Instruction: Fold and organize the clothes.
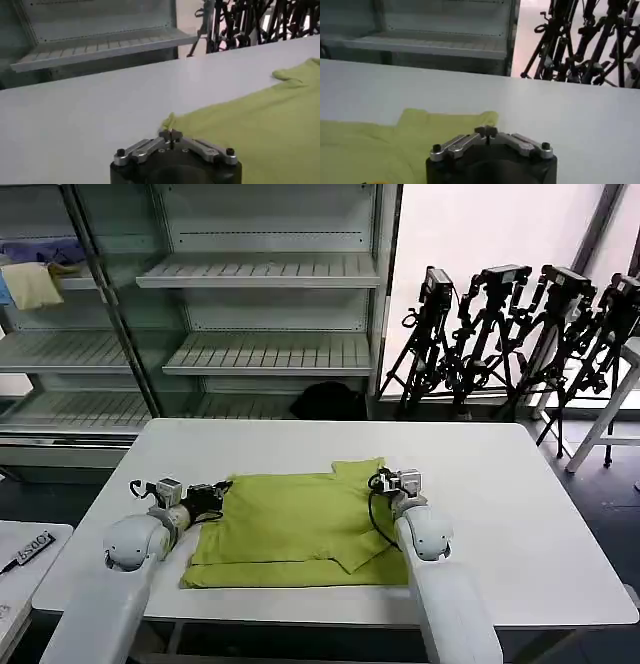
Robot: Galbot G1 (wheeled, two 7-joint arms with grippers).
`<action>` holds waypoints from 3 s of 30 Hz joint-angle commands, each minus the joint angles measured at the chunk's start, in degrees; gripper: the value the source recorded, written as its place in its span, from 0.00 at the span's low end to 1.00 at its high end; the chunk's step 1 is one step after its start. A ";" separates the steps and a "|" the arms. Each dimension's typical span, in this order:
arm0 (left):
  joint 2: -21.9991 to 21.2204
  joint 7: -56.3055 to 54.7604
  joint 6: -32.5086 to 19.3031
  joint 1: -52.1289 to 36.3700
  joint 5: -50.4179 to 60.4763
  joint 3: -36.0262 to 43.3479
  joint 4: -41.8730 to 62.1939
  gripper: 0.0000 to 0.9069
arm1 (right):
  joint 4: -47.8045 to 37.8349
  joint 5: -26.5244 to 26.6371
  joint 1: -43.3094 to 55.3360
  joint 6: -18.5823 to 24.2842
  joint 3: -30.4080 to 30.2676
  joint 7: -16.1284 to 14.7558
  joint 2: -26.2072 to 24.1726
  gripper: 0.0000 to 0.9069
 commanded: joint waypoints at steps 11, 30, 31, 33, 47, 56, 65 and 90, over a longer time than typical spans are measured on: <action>1.87 0.35 -0.29 3.23 -4.42 -3.42 -7.53 0.01 | 12.52 6.33 -4.76 -0.09 -1.70 1.80 -1.68 0.00; 3.04 4.29 -2.47 18.50 -8.63 -9.78 -17.23 0.01 | 25.01 5.66 -21.43 0.00 1.36 0.29 -2.59 0.00; 3.00 4.34 -2.59 19.01 -8.75 -9.88 -17.52 0.01 | 25.33 5.59 -21.87 0.00 1.39 0.26 -2.59 0.00; 2.97 4.46 -2.78 19.81 -8.68 -10.09 -17.93 0.01 | 25.95 5.05 -22.89 0.04 1.45 0.09 -2.49 0.00; 4.33 4.88 -3.91 23.98 -8.10 -12.19 -19.57 0.01 | 28.81 4.77 -26.42 0.15 2.53 -0.22 -2.53 0.00; 4.11 4.81 -3.68 25.24 -6.90 -12.26 -21.53 0.01 | 30.82 4.26 -28.19 0.13 3.12 -0.39 -3.17 0.00; 3.66 4.78 -3.52 27.16 -5.50 -12.75 -23.88 0.01 | 32.09 2.99 -30.14 0.16 3.56 -0.82 -2.89 0.00; 2.68 2.18 -3.59 29.07 -3.13 -13.52 -24.81 1.00 | 30.85 -15.72 -32.71 0.39 2.88 -1.65 -0.87 1.00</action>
